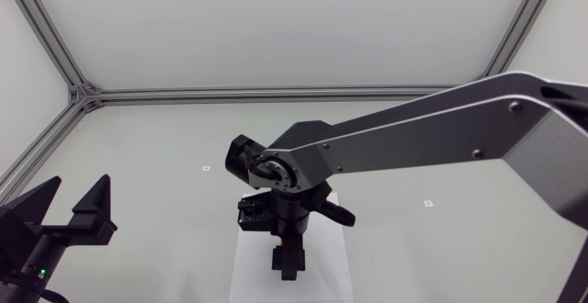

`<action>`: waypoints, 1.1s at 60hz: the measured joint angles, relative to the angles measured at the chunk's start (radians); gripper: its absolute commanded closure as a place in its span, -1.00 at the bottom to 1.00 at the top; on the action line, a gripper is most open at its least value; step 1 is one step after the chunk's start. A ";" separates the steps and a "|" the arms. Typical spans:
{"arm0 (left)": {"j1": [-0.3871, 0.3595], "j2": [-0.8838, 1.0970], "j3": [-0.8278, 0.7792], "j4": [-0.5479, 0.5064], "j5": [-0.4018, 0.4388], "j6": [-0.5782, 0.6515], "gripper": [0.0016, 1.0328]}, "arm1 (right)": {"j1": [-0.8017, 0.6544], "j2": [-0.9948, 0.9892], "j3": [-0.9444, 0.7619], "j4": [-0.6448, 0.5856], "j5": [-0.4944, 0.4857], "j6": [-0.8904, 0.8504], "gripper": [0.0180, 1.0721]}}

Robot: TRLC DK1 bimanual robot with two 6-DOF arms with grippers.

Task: Pick up the orange 2x2 brick with the right arm and stack it on top of the green 2x2 brick in the center

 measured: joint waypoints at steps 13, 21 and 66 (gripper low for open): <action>0.000 0.000 0.000 0.000 0.000 0.000 -0.92 | 0.000 -0.002 0.000 -0.032 -0.009 0.010 -0.91; 0.000 0.000 0.000 0.000 0.000 0.000 -0.92 | -0.003 -0.042 0.000 -0.053 -0.018 0.027 -0.91; 0.000 0.000 0.000 0.000 0.000 0.000 -0.92 | -0.318 -0.775 -0.319 -0.022 -0.041 0.238 -0.91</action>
